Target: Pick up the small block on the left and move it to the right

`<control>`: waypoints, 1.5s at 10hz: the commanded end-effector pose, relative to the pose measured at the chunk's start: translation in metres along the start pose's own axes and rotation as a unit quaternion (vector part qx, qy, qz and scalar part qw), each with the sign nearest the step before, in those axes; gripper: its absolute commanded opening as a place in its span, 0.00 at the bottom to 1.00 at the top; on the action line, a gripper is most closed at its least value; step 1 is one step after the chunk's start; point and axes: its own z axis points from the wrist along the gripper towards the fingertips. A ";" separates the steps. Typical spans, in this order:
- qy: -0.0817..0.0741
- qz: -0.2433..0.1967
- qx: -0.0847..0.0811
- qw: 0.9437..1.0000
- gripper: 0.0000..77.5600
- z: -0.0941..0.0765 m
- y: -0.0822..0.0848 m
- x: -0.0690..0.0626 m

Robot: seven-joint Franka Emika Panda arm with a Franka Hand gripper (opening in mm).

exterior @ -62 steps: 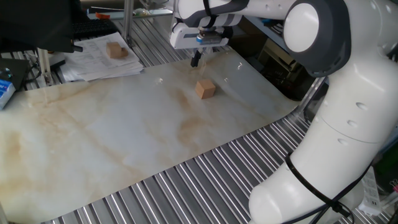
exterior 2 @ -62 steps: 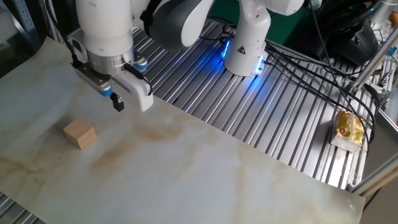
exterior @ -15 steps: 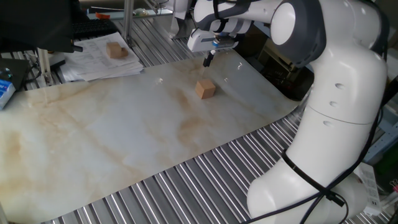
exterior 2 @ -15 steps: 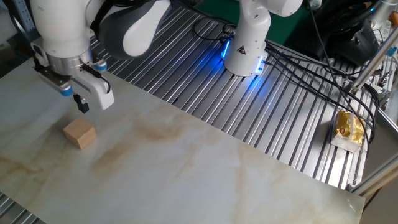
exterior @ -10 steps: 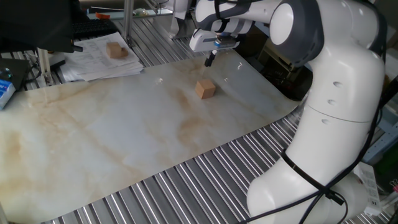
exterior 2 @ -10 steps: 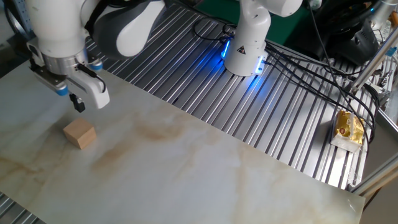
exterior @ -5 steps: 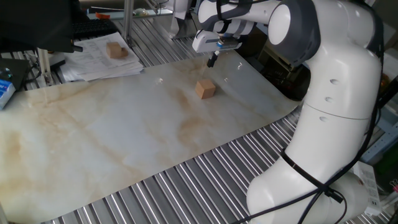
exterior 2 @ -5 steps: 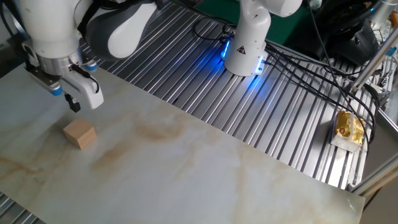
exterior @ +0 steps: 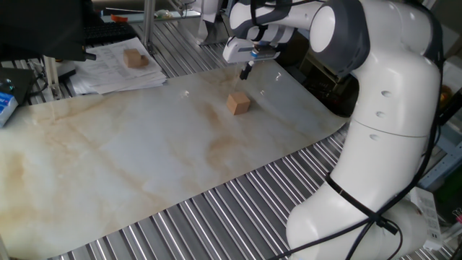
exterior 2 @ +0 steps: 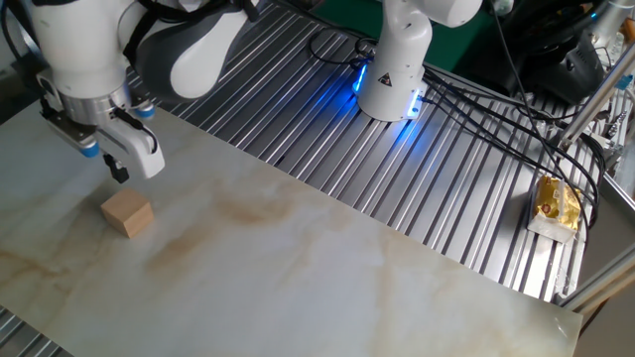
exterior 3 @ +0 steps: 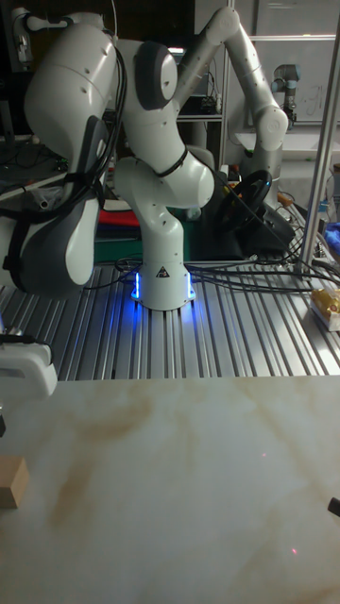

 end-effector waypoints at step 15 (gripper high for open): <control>0.000 0.009 -0.004 1.000 0.00 0.026 -0.013 -0.006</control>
